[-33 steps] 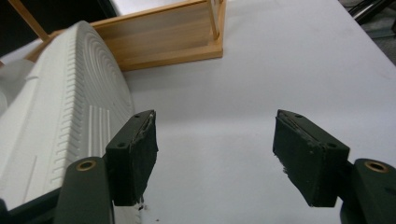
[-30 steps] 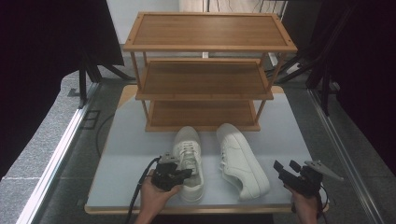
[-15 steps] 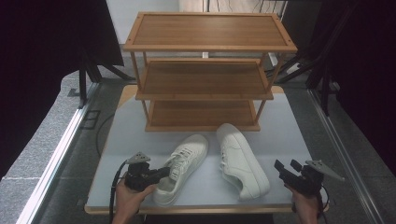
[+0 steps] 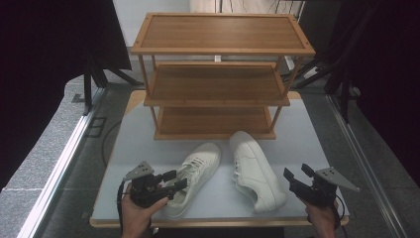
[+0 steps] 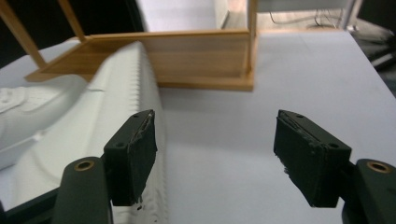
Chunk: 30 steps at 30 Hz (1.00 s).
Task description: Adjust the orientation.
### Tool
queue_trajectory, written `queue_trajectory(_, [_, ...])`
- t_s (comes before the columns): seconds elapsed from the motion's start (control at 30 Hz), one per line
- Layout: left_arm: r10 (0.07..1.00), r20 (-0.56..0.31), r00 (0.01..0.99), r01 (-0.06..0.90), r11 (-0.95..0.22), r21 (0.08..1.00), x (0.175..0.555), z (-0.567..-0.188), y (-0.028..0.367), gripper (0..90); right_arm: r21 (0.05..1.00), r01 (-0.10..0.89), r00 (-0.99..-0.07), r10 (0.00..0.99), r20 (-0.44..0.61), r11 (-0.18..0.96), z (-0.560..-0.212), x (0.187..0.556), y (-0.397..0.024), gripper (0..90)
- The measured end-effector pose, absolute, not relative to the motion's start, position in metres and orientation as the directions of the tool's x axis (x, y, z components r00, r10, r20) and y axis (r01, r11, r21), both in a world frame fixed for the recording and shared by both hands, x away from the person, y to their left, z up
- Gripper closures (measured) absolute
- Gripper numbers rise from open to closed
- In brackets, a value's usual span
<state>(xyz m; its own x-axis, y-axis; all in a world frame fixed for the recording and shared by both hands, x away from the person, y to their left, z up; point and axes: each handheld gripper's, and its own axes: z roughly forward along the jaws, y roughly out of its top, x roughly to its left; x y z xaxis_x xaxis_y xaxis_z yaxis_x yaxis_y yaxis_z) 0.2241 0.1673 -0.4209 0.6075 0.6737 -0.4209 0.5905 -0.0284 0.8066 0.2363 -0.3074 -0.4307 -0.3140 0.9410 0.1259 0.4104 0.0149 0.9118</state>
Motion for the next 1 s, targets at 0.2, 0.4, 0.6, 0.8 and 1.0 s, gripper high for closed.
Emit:
queue_trajectory(0.2, [0.708, -0.417, 0.57, 0.59, 0.0, 0.807, 0.226, -0.42, 0.181, 39.5, 0.925, 0.37, -0.414, 0.907, 0.078, 0.089, -0.425, 0.229, -0.3, 33.0])
queue_trajectory(0.4, [0.703, -0.417, 0.576, 0.577, 0.011, 0.816, 0.226, -0.42, 0.191, 34.0, 0.923, 0.354, -0.517, 0.854, 0.057, 0.153, -0.418, 0.224, -0.294, 38.5])
queue_trajectory(0.6, [0.731, -0.416, 0.541, 0.59, 0.022, 0.807, 0.229, -0.425, 0.201, 33.0, 0.907, 0.373, -0.584, 0.809, 0.068, 0.194, -0.413, 0.221, -0.285, 56.1])
queue_trajectory(0.8, [0.715, -0.429, 0.552, 0.594, 0.024, 0.804, 0.231, -0.426, 0.202, 35.9, 0.877, 0.392, -0.657, 0.751, 0.056, 0.278, -0.416, 0.216, -0.265, 77.5])
queue_trajectory(1.0, [0.71, -0.432, 0.556, 0.603, 0.014, 0.798, 0.233, -0.43, 0.201, 36.2, 0.845, 0.418, -0.703, 0.707, 0.07, 0.332, -0.424, 0.215, -0.244, 86.6])
